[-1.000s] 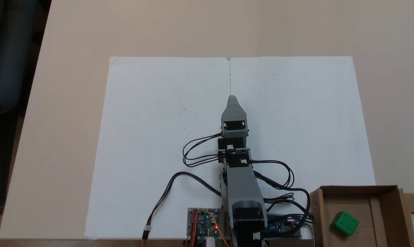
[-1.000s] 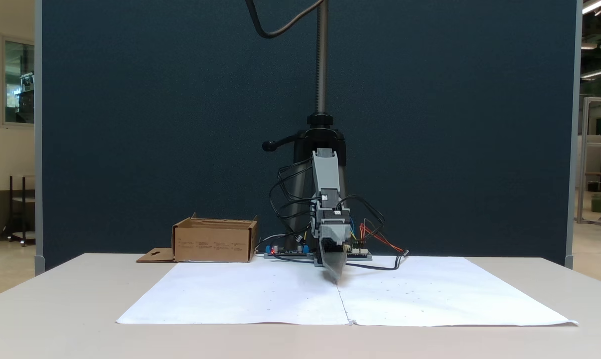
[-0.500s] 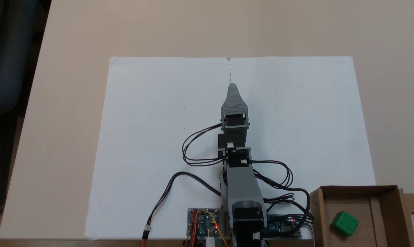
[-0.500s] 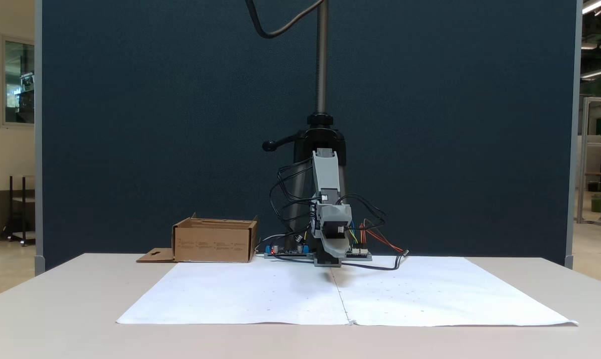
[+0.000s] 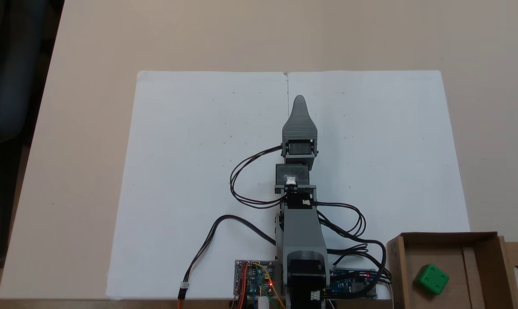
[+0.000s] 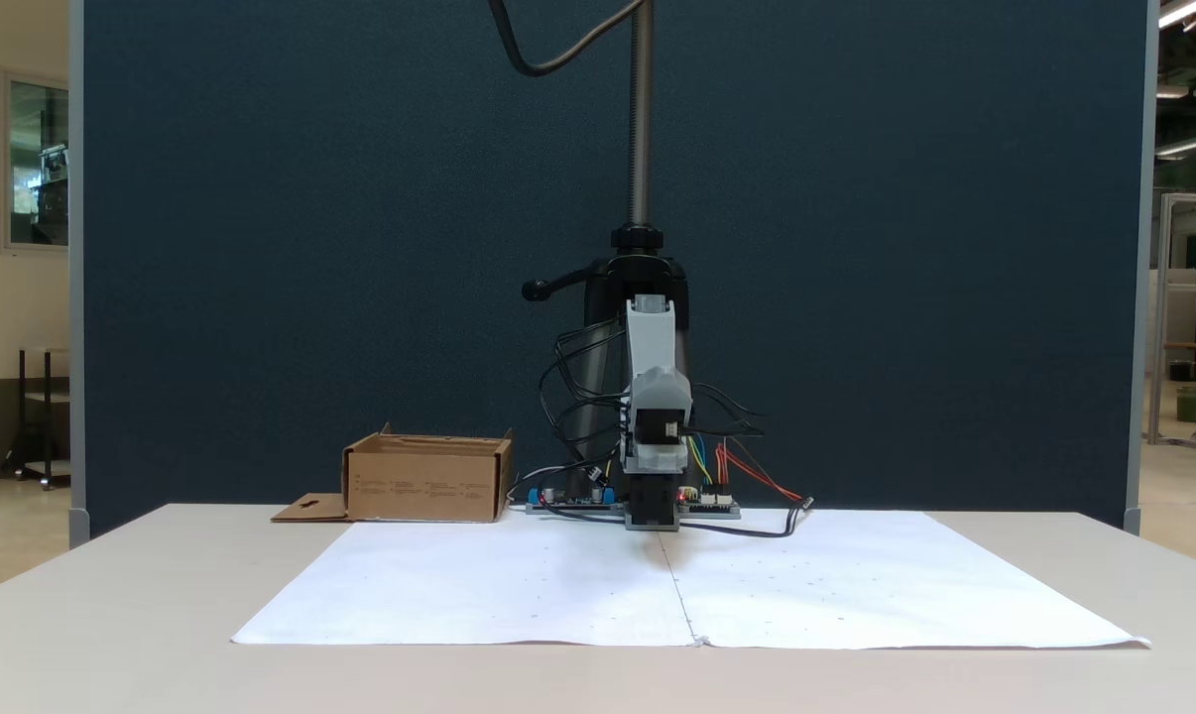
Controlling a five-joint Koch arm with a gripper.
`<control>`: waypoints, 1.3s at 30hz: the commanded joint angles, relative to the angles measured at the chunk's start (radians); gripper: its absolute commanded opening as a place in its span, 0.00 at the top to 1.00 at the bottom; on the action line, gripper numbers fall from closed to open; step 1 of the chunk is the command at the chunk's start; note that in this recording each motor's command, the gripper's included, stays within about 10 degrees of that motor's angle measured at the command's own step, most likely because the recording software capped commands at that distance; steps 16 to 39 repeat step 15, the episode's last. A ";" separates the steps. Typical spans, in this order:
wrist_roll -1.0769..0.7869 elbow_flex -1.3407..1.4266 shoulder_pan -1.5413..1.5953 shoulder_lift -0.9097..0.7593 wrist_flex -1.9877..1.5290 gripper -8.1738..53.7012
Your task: Grasp a green dice and put it in the bin.
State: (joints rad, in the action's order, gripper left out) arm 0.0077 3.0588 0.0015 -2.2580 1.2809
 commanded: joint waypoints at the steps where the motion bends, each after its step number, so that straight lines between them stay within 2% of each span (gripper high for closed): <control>1: -0.063 0.072 0.002 -0.112 0.171 0.13; 15: -0.064 0.074 0.005 -0.114 0.368 0.13; 39: -0.064 0.074 0.005 -0.114 0.368 0.13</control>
